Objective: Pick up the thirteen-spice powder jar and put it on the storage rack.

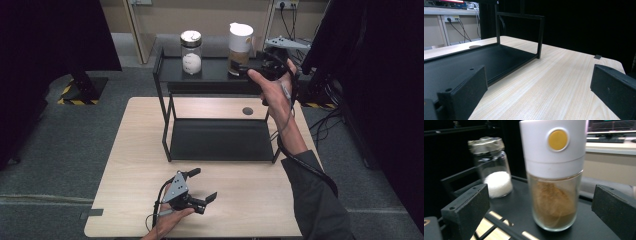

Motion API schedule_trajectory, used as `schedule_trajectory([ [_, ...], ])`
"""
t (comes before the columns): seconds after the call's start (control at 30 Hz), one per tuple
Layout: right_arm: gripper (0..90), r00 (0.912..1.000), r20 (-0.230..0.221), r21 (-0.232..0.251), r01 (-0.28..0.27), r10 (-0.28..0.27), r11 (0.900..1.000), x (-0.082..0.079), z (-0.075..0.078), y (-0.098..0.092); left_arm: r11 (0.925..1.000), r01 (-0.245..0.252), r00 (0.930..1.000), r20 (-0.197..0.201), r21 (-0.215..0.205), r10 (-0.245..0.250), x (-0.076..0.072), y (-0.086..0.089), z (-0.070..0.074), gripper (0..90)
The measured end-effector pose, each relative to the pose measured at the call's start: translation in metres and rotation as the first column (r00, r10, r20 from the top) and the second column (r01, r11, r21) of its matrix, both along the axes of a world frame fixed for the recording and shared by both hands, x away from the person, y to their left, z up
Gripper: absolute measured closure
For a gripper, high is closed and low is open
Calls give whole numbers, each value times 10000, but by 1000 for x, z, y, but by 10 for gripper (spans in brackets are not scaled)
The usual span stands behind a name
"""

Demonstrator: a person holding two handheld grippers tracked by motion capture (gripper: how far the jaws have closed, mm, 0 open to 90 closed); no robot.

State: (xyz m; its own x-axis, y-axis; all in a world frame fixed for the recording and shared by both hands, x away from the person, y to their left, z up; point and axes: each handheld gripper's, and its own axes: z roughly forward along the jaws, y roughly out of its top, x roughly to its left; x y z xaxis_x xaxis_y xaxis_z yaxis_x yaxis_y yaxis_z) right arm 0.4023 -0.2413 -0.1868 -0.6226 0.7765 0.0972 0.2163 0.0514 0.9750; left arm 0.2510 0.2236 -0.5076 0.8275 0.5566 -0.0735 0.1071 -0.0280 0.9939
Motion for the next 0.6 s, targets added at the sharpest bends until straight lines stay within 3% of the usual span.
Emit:
schedule_trajectory([
  [0.6, 20, 9976, 349, 213, -605, 597, 9979, -25, -13, -11, 10000, -31, 10000, -13, 8, 31, 0, 1, 0, 4],
])
